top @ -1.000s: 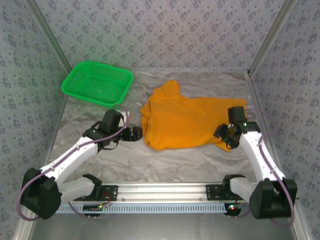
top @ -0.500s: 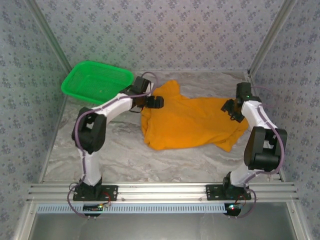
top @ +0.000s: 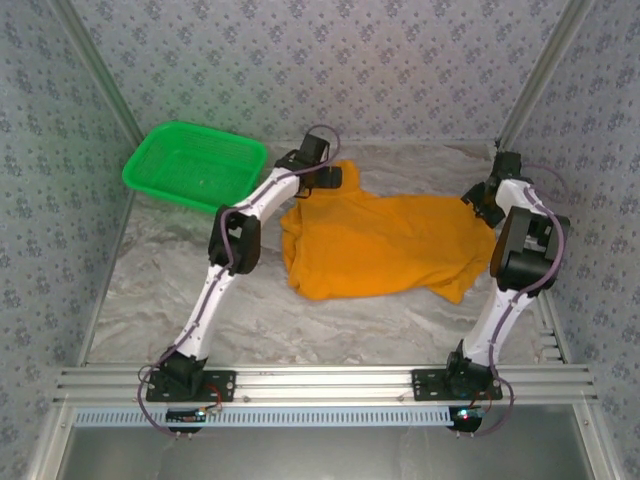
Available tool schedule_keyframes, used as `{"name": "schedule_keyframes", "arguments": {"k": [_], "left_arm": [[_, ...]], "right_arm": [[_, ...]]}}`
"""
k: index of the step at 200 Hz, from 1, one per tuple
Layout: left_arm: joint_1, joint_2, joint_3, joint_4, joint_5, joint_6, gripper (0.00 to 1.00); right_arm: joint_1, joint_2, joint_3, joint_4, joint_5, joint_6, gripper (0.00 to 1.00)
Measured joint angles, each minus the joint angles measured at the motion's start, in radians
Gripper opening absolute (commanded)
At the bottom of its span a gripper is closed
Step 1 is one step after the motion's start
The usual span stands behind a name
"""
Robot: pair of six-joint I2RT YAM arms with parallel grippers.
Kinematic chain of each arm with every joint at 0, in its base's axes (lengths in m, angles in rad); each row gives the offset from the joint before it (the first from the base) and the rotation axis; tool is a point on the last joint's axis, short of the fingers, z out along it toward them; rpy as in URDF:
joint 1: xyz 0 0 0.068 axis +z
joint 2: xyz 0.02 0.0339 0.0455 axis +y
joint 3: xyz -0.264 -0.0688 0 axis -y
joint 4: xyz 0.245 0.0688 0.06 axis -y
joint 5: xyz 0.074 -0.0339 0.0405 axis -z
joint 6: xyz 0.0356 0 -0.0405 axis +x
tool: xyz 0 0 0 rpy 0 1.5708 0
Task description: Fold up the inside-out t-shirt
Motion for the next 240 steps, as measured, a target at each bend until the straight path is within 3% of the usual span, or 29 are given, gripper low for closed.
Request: {"name": "schedule_keyframes", "arguments": {"k": [14,22,33,40,57,104,144,159,175,203,231,240], "left_arm": [[0.009,0.019,0.05,-0.024,0.011,-0.023,0.63],[0.016,0.021,0.064,-0.023,0.044,-0.037,0.43],[0.024,0.024,0.073,-0.024,0.087,-0.045,0.16],[0.03,0.029,0.073,-0.024,0.117,-0.05,0.07],[0.042,0.041,0.073,-0.032,0.18,-0.051,0.0],[0.047,-0.018,0.043,-0.068,0.239,0.025,0.0],[0.044,-0.288,-0.036,-0.098,0.238,0.122,0.0],[0.043,-0.435,-0.092,-0.091,0.246,0.144,0.0],[0.037,-0.588,-0.177,-0.075,0.284,0.156,0.0],[-0.002,-0.869,-0.471,-0.014,0.35,0.18,0.0],[-0.117,-1.17,-0.982,0.114,0.391,0.166,0.0],[-0.155,-1.255,-1.151,0.158,0.398,0.152,0.11]], "right_arm": [[0.0,0.055,0.052,0.001,-0.001,-0.013,0.37],[0.0,0.08,0.074,0.002,-0.006,-0.018,0.19],[0.002,0.098,0.087,0.004,-0.011,-0.022,0.03],[0.002,0.104,0.089,0.006,-0.012,-0.029,0.0],[0.002,0.106,0.09,0.005,-0.02,-0.047,0.0],[0.014,0.027,0.093,-0.003,-0.036,-0.082,0.0],[0.039,-0.278,0.028,0.026,0.008,-0.082,0.0],[0.044,-0.383,0.0,0.039,0.02,-0.081,0.29],[0.041,-0.426,-0.008,0.037,0.019,-0.088,0.45],[0.038,-0.409,-0.054,-0.008,0.02,-0.111,0.56],[0.059,-0.355,-0.078,-0.115,0.02,-0.128,0.57],[0.074,-0.341,-0.078,-0.143,0.019,-0.134,0.58]]}}
